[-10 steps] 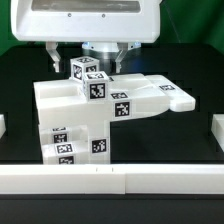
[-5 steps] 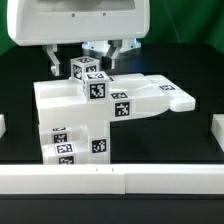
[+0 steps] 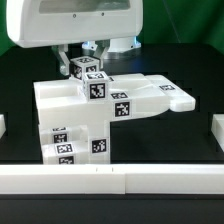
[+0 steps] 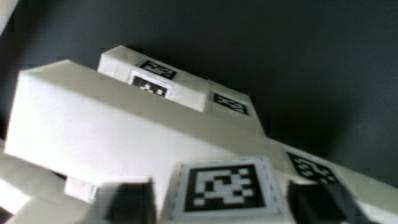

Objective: Assemble chair

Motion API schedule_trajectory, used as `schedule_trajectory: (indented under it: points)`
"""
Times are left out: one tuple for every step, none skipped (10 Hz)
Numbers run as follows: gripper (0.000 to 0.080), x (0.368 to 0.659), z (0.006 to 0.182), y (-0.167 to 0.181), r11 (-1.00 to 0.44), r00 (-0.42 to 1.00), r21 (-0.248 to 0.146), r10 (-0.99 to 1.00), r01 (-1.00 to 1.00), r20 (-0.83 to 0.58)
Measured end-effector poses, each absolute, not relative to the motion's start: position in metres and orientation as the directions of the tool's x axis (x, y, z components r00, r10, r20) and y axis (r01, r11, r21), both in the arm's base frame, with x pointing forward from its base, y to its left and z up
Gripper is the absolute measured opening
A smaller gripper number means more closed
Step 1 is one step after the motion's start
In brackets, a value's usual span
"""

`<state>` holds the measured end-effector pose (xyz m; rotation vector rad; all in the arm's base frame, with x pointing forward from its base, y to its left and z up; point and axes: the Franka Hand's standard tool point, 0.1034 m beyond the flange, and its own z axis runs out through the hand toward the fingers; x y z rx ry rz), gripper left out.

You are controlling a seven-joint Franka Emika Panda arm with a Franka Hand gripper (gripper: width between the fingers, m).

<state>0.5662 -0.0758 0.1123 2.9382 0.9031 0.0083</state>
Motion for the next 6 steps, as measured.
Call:
schedule_trajectory:
  points:
    - [0.0284,0.5662,0.1123,-0.0759,-0.836,0.838,0.067,0.545,0.545,-0.014]
    - [0.0284,0.5661,0.1121,-0.076,-0.841,0.844,0.066,0.537,0.536,-0.013]
    - [0.0284,0.5659,0.1118,-0.076,-0.877,0.879,0.066,0.477,0.477,-0.009]
    - [0.0284,0.5659,0.1117,-0.0759,-0.912,0.914,0.066,0.406,0.406,-0.004]
    - [0.0284,0.5659,0.1117,-0.0755,-0.933,0.935,0.066,0.355,0.354,0.0]
    - [0.0284,0.566,0.1116,-0.0747,-0.965,0.967,0.066,0.255,0.254,0.007]
